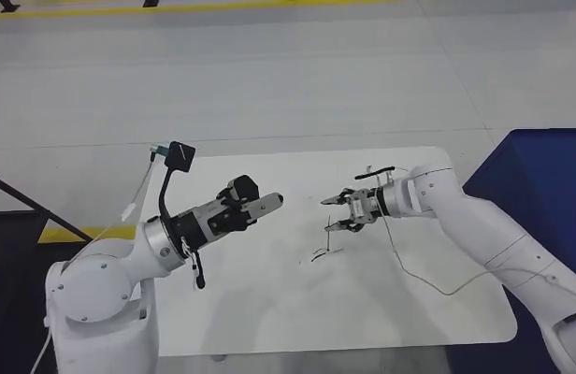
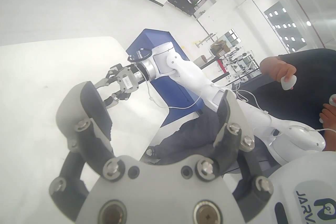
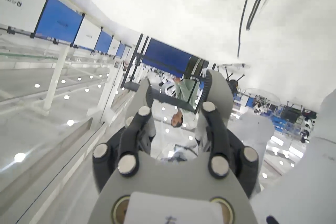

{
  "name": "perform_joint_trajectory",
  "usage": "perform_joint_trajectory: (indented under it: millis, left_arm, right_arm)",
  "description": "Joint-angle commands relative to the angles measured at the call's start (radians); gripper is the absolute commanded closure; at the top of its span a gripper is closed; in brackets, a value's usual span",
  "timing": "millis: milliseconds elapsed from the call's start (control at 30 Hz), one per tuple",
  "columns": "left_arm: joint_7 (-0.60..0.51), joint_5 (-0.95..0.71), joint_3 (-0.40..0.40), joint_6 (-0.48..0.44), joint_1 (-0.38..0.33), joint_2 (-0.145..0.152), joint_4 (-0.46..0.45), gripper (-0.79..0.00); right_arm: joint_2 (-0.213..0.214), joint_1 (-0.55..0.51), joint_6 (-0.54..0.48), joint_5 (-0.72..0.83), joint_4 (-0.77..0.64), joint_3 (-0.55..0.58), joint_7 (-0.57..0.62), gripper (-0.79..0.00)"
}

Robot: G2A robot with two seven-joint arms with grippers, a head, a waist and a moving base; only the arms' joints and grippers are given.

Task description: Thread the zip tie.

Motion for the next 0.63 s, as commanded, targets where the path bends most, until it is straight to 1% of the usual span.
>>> perform_joint_trajectory:
  millis: [0, 33, 67, 100, 167, 200, 233, 300, 367, 400, 467, 500, 600]
  left_arm:
    - [0.000, 0.000, 0.000, 0.000, 0.000, 0.000, 0.000, -0.785]
    - [0.000, 0.000, 0.000, 0.000, 0.000, 0.000, 0.000, -0.785]
    - [0.000, 0.000, 0.000, 0.000, 0.000, 0.000, 0.000, -0.785]
    - [0.000, 0.000, 0.000, 0.000, 0.000, 0.000, 0.000, -0.785]
    - [0.000, 0.000, 0.000, 0.000, 0.000, 0.000, 0.000, -0.785]
    - [0.000, 0.000, 0.000, 0.000, 0.000, 0.000, 0.000, -0.785]
    - [0.000, 0.000, 0.000, 0.000, 0.000, 0.000, 0.000, -0.785]
    - [0.000, 0.000, 0.000, 0.000, 0.000, 0.000, 0.000, -0.785]
    - [0.000, 0.000, 0.000, 0.000, 0.000, 0.000, 0.000, -0.785]
    - [0.000, 0.000, 0.000, 0.000, 0.000, 0.000, 0.000, -0.785]
    - [0.000, 0.000, 0.000, 0.000, 0.000, 0.000, 0.000, -0.785]
    - [0.000, 0.000, 0.000, 0.000, 0.000, 0.000, 0.000, -0.785]
    - [0.000, 0.000, 0.000, 0.000, 0.000, 0.000, 0.000, -0.785]
  right_arm:
    - [0.028, 0.004, 0.000, -0.008, -0.009, 0.038, 0.103, -0.785]
    - [0.042, -0.001, -0.003, -0.012, -0.012, 0.072, 0.159, -0.785]
    - [0.057, -0.010, -0.050, -0.039, -0.026, 0.116, 0.218, -0.785]
    - [0.073, -0.035, -0.124, -0.085, -0.034, 0.156, 0.275, -0.785]
    - [0.106, -0.110, -0.229, -0.151, -0.043, 0.223, 0.408, -0.785]
    - [0.121, -0.145, -0.294, -0.197, -0.041, 0.257, 0.451, -0.785]
    - [0.135, -0.182, -0.368, -0.243, -0.042, 0.289, 0.482, -0.785]
    - [0.157, -0.260, -0.486, -0.275, -0.042, 0.345, 0.519, -0.785]
    - [0.171, -0.341, -0.569, -0.271, -0.065, 0.389, 0.523, -0.785]
    - [0.174, -0.368, -0.579, -0.254, -0.082, 0.400, 0.523, -0.785]
    - [0.174, -0.365, -0.577, -0.258, -0.081, 0.398, 0.524, -0.785]
    - [0.175, -0.383, -0.583, -0.253, -0.086, 0.402, 0.523, -0.785]
    - [0.174, -0.369, -0.579, -0.254, -0.082, 0.401, 0.523, -0.785]
